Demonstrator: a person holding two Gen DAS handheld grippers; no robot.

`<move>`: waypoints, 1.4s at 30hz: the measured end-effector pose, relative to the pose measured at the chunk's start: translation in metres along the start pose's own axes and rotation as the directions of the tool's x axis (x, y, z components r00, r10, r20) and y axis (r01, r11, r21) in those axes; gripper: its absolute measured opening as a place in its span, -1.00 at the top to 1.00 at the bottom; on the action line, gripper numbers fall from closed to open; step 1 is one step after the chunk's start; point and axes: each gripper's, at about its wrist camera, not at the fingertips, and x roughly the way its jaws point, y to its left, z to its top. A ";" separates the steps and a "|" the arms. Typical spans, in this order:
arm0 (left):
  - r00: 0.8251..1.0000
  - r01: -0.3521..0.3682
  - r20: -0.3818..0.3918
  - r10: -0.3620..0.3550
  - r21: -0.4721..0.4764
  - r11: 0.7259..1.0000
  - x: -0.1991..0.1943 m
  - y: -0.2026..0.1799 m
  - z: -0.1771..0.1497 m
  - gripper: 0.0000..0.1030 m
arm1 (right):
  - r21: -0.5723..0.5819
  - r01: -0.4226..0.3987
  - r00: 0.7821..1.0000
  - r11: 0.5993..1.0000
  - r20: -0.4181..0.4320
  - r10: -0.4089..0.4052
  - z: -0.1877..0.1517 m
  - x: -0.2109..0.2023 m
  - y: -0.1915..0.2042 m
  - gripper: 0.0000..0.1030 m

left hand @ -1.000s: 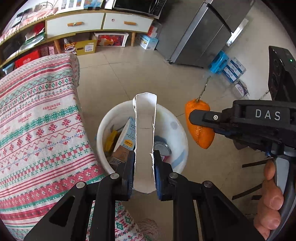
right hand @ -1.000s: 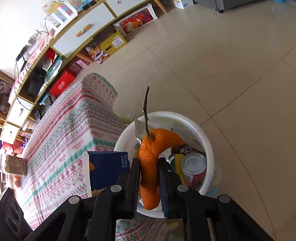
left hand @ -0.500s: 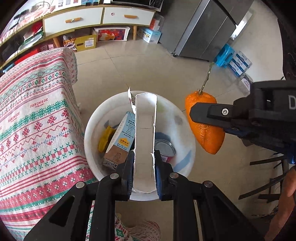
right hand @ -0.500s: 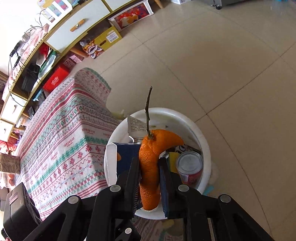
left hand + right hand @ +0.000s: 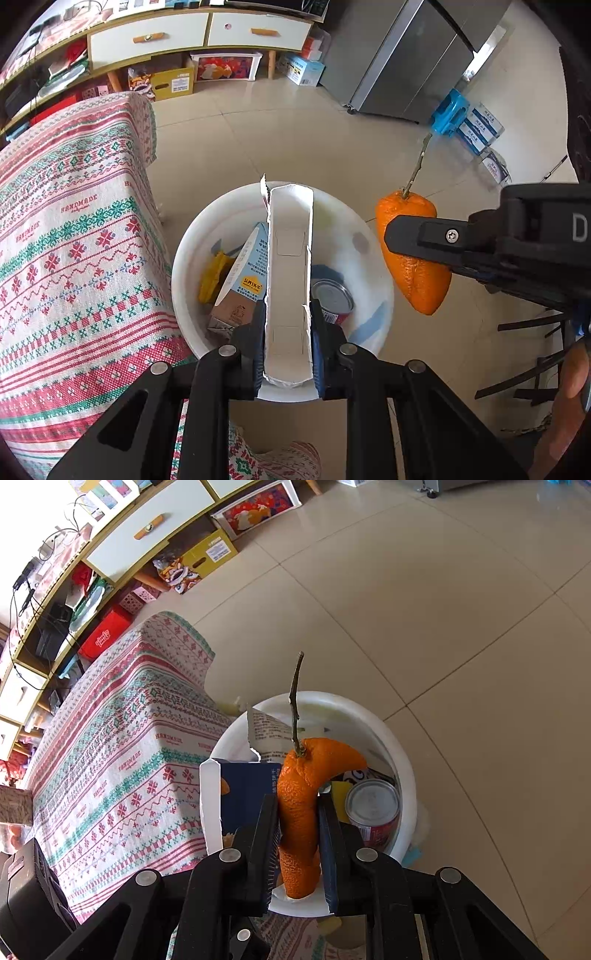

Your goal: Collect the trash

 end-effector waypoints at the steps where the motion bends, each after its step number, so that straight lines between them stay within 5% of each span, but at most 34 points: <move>1: 1.000 0.002 -0.001 -0.002 -0.001 1.000 0.001 0.001 0.000 0.57 | -0.002 0.001 1.000 1.000 -0.003 -0.001 0.000 0.001 0.000 0.60; 31: 0.999 0.041 0.035 -0.039 -0.081 0.996 -0.023 0.037 0.011 0.43 | -0.002 0.004 1.000 1.000 0.001 -0.004 0.001 0.001 0.003 0.54; 39: 0.996 -0.061 0.067 0.065 -0.071 0.996 -0.055 0.055 0.001 0.42 | -0.035 0.026 0.999 0.999 -0.019 -0.027 0.000 0.008 0.010 0.36; 42: 0.990 -0.120 0.059 0.125 -0.091 0.989 -0.075 0.072 -0.009 0.17 | -0.067 0.038 0.999 0.997 0.005 -0.038 -0.004 0.002 0.018 0.15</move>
